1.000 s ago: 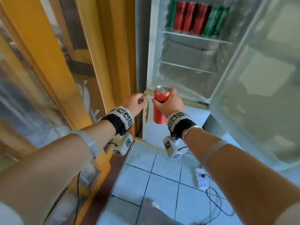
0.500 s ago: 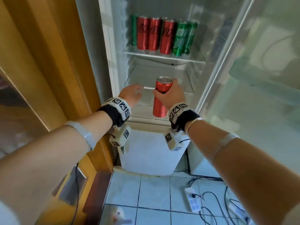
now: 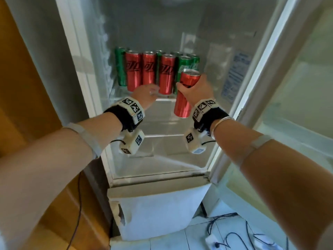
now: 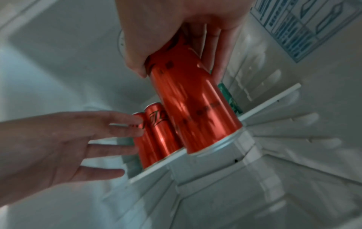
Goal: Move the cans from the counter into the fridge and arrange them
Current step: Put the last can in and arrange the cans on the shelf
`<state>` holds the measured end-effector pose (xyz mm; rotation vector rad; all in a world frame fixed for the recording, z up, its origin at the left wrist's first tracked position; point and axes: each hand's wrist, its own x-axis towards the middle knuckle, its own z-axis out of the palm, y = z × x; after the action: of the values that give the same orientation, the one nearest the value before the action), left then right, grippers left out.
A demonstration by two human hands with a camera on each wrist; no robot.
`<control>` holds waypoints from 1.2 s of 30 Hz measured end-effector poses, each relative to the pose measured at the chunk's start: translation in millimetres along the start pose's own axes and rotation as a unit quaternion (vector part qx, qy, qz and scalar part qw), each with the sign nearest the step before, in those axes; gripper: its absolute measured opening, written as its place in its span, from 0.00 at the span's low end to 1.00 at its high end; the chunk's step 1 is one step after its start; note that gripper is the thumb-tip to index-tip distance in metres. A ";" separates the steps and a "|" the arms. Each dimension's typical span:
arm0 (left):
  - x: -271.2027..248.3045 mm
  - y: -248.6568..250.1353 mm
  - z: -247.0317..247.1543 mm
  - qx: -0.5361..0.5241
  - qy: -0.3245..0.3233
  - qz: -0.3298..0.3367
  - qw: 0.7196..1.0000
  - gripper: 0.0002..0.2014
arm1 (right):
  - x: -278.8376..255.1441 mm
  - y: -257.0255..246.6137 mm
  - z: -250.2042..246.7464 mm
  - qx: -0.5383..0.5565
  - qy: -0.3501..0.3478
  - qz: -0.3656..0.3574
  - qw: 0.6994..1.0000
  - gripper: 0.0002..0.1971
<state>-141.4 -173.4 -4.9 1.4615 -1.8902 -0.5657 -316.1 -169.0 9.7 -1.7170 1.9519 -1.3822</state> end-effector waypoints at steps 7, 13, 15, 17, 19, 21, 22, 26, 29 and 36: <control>52.4 -5.8 1.3 -0.004 0.020 0.012 1.000 0.17 | 77.2 10.2 -10.6 -0.046 0.065 0.061 0.995 0.34; 81.6 -6.5 7.0 0.000 0.064 0.014 0.998 0.17 | 121.3 24.8 -7.0 0.035 0.039 0.061 0.997 0.32; 89.3 -5.4 8.0 0.005 0.066 0.009 0.998 0.16 | 129.6 29.9 -4.3 0.027 0.037 0.056 0.997 0.32; 95.4 -5.6 9.0 0.013 0.061 0.011 0.998 0.16 | 138.0 36.7 -1.2 0.013 0.038 0.052 0.998 0.33; 100.7 -7.7 10.1 0.017 0.063 0.011 0.998 0.15 | 144.0 43.1 1.7 0.001 0.038 0.053 0.998 0.33; 105.5 -10.7 11.6 0.014 0.070 0.009 0.997 0.13 | 146.5 48.1 2.7 -0.001 0.034 0.051 0.998 0.34; 107.7 -12.2 12.6 0.012 0.074 0.008 0.997 0.12 | 146.1 49.4 1.8 -0.003 0.033 0.049 0.998 0.35; 112.1 -13.3 14.8 0.018 0.094 0.008 0.995 0.10 | 147.6 51.2 3.2 -0.022 0.033 0.029 0.999 0.38; 112.8 -12.6 15.5 0.016 0.089 0.009 0.996 0.10 | 146.9 52.6 5.4 -0.018 0.033 0.030 0.999 0.36; 107.7 -8.9 3.6 0.033 0.083 0.002 0.996 0.10 | 137.6 32.1 8.1 0.002 0.061 0.029 0.998 0.34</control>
<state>-153.8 -279.3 12.9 1.4974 -1.7973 -0.3711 -374.5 -294.6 38.6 -1.5952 2.0426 -1.5028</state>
